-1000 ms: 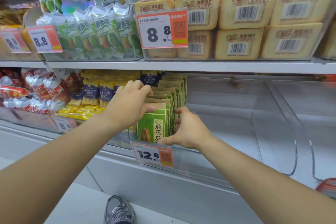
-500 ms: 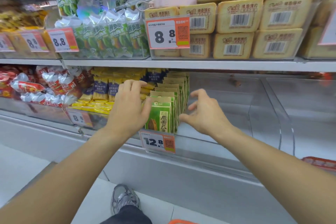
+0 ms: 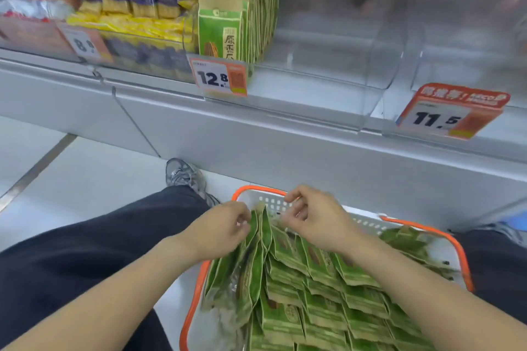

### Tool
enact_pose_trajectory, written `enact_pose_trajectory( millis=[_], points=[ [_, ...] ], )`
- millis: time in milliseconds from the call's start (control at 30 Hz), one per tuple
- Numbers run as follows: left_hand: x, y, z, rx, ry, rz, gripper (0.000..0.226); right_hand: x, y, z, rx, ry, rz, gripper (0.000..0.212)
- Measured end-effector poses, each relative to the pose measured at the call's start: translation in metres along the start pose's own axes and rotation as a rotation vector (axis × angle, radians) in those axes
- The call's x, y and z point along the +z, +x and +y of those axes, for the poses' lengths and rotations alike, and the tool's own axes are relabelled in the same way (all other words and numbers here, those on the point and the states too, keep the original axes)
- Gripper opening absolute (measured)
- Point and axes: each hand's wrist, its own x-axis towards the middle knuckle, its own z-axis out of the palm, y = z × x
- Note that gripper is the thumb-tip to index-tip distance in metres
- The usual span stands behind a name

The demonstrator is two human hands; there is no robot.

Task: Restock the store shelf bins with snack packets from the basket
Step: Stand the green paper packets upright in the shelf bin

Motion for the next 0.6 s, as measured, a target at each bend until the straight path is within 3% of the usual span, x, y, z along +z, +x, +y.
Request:
enact_pose_trajectory(
  millis=[100, 300, 400, 600],
  points=[
    [0.021, -0.007, -0.004, -0.017, 0.118, -0.137, 0.032, 0.029, -0.005, 0.024, 0.039, -0.145, -0.157, 0.028],
    [0.033, -0.01, -0.001, -0.014, 0.198, -0.072, 0.035, 0.063, -0.011, 0.044, 0.109, -0.263, -0.314, 0.066],
    [0.031, -0.013, 0.001, -0.025, 0.18, -0.125, 0.038, 0.071, -0.012, 0.044, 0.109, -0.275, -0.325, 0.066],
    [0.035, -0.021, 0.004, -0.2, 0.088, 0.107, 0.043, 0.078, -0.012, 0.033, 0.062, -0.125, -0.225, 0.059]
  ],
)
